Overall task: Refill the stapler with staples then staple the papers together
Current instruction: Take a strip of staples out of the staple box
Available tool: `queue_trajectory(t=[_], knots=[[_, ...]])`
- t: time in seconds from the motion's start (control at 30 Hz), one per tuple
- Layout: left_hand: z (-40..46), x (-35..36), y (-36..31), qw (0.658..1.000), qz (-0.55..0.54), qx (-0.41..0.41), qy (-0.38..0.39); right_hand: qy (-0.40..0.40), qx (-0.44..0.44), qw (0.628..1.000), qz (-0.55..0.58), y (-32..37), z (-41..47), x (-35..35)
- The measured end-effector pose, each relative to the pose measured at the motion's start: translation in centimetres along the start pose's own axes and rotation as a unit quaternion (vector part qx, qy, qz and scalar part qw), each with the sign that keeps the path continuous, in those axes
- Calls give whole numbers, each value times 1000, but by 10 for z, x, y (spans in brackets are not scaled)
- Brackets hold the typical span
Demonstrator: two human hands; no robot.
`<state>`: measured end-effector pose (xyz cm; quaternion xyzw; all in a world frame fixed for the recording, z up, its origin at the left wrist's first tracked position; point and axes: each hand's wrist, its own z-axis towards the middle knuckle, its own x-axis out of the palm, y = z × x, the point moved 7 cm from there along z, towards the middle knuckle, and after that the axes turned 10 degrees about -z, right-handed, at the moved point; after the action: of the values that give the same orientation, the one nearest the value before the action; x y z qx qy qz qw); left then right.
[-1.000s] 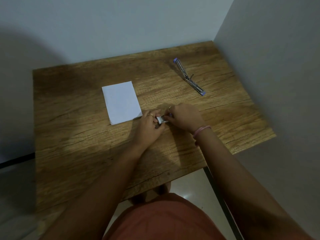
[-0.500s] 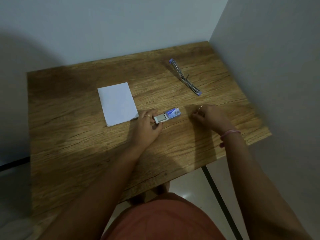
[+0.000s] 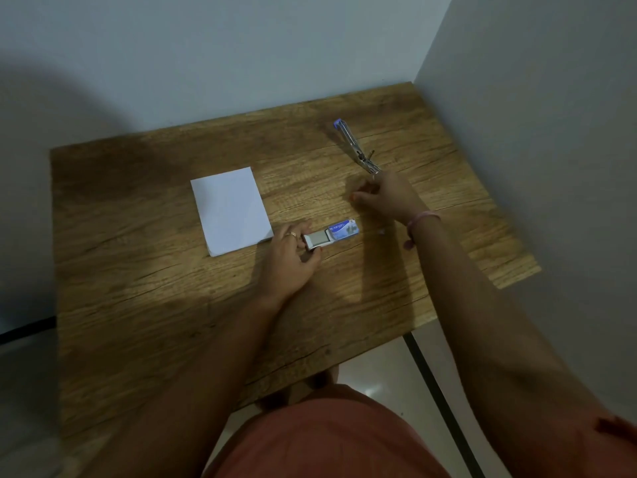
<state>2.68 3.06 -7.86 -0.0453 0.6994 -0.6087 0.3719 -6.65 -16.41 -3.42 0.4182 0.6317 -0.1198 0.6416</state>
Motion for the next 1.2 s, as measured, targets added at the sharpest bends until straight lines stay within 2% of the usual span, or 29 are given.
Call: queue_trajectory(t=[0.1, 0.43, 0.53, 0.63, 0.7, 0.87, 0.93, 1.1, 1.2], knots=[[0, 1, 1, 1000, -1, -4, 3, 2, 22, 1000, 18, 2, 9, 9], [0, 0, -2, 1000, -4, 0, 2, -35, 21, 995, -94, 13, 9, 13], [-1, -2, -3, 1000, -3, 2, -2, -16, -30, 999, -43, 27, 0, 12], [-1, -2, -3, 1000, -4, 7, -7, 52, -130, 990, 12, 50, -15, 17], [-2, -2, -4, 1000, -2, 9, -7, 80, -180, 980, 1, 61, -24, 23], [-2, -2, -3, 1000, 0, 10, -11, 66, -227, 971, -30, 70, -33, 29], [-2, -2, -3, 1000, 1, 10, -11, 59, -204, 977, -17, 64, -34, 25], [-2, -2, -4, 1000, -2, 9, -15, -5, -66, 994, 86, 27, -34, 3], [-2, -4, -5, 1000, -11, 12, -16, 32, -11, 997, 65, 6, -38, 5]])
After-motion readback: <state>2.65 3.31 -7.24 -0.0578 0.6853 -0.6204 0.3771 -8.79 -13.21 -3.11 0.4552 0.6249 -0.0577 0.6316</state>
